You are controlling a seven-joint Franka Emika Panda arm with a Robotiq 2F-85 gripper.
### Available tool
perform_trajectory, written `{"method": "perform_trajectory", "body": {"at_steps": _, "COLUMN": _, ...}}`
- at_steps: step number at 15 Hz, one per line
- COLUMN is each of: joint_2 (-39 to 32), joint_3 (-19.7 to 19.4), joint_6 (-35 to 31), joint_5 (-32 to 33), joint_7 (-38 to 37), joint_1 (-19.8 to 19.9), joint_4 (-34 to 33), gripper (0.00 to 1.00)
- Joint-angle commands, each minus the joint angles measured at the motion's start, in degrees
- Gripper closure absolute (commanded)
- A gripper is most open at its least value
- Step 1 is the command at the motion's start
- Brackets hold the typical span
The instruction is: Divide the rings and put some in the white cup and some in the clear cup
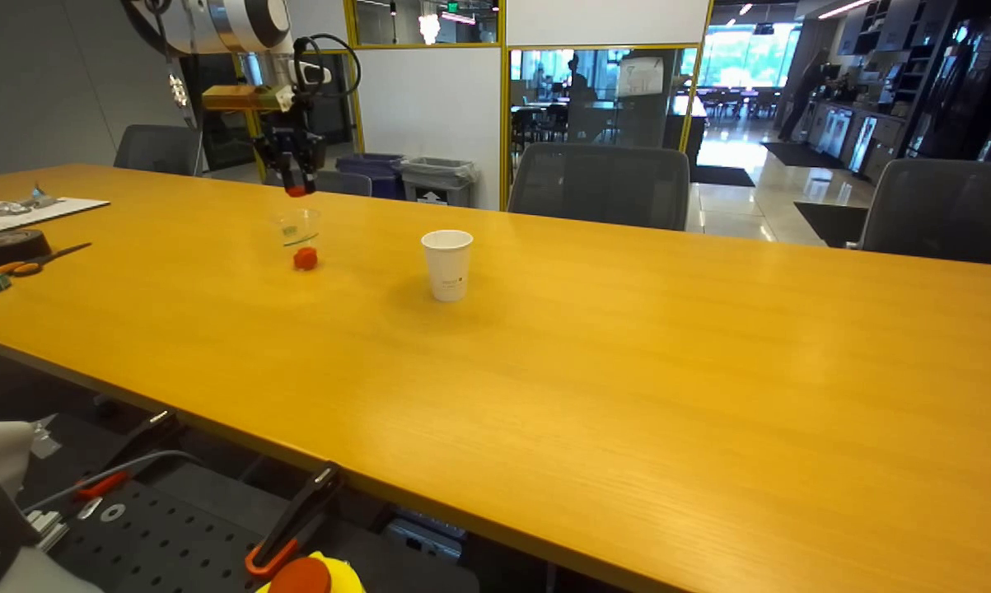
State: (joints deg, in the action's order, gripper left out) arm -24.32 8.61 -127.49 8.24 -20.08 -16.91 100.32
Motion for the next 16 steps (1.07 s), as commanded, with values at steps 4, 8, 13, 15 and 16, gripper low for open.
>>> {"method": "perform_trajectory", "body": {"at_steps": 4, "joint_2": -6.99, "joint_3": -0.02, "joint_6": 3.67, "joint_5": -0.85, "joint_7": 2.54, "joint_1": -2.79, "joint_4": -10.47, "gripper": 0.8}}
{"method": "perform_trajectory", "body": {"at_steps": 8, "joint_2": -9.61, "joint_3": -0.04, "joint_6": 3.93, "joint_5": -1.25, "joint_7": 3.59, "joint_1": -3.38, "joint_4": -12.86, "gripper": 0.8}}
{"method": "perform_trajectory", "body": {"at_steps": 13, "joint_2": -11.9, "joint_3": -0.19, "joint_6": 5.11, "joint_5": -1.52, "joint_7": 4.84, "joint_1": -3.42, "joint_4": -15.74, "gripper": 0.8}}
{"method": "perform_trajectory", "body": {"at_steps": 15, "joint_2": -12.49, "joint_3": -0.17, "joint_6": 5.8, "joint_5": -1.85, "joint_7": 5.01, "joint_1": -3.39, "joint_4": -16.59, "gripper": 0.32}}
{"method": "perform_trajectory", "body": {"at_steps": 16, "joint_2": -12.72, "joint_3": -0.18, "joint_6": 6.16, "joint_5": -1.95, "joint_7": 5.06, "joint_1": -3.38, "joint_4": -16.97, "gripper": 0.27}}
